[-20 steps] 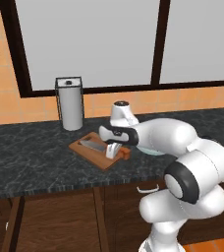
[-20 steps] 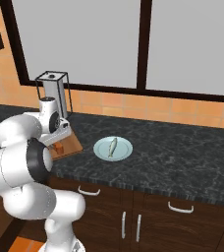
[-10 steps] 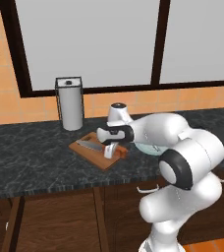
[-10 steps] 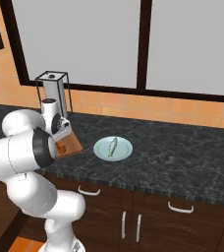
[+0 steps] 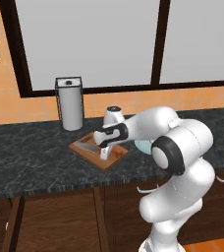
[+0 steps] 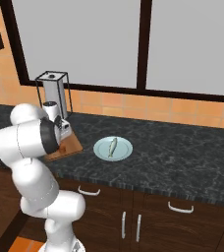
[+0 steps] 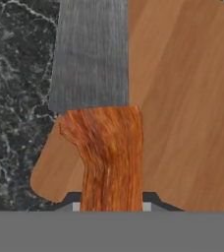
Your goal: Pick up the knife from the drawer and place it on the cutting board. Then place the meat from the plate to the cutting board.
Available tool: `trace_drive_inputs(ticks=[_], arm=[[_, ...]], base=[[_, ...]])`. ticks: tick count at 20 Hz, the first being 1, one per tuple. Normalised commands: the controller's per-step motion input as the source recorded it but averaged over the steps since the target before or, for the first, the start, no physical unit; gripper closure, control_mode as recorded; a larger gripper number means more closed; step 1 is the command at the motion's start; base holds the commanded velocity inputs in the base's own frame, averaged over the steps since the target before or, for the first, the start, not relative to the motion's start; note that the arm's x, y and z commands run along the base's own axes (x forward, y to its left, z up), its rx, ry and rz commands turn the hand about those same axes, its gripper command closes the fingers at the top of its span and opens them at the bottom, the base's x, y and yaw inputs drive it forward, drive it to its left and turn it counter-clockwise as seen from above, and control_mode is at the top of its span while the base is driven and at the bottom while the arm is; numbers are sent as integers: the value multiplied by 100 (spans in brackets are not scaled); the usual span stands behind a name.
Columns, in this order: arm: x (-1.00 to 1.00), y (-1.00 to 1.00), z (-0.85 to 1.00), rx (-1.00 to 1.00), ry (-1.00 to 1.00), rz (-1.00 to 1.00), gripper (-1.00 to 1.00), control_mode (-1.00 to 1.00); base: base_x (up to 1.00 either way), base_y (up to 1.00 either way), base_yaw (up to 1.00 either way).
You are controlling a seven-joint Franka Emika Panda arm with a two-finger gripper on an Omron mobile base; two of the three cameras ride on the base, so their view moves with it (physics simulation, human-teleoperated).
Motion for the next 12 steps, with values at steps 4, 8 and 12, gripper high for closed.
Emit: trace_drive_inputs(ticks=[4,8,12], arm=[[6,1,-45,0,0,0,100,-100],[1,1,-29,0,-2,0,100,-100],[13,4,0,-2,-1,0,100,-100]], base=[[0,0,0],[0,0,0],[0,0,0]])
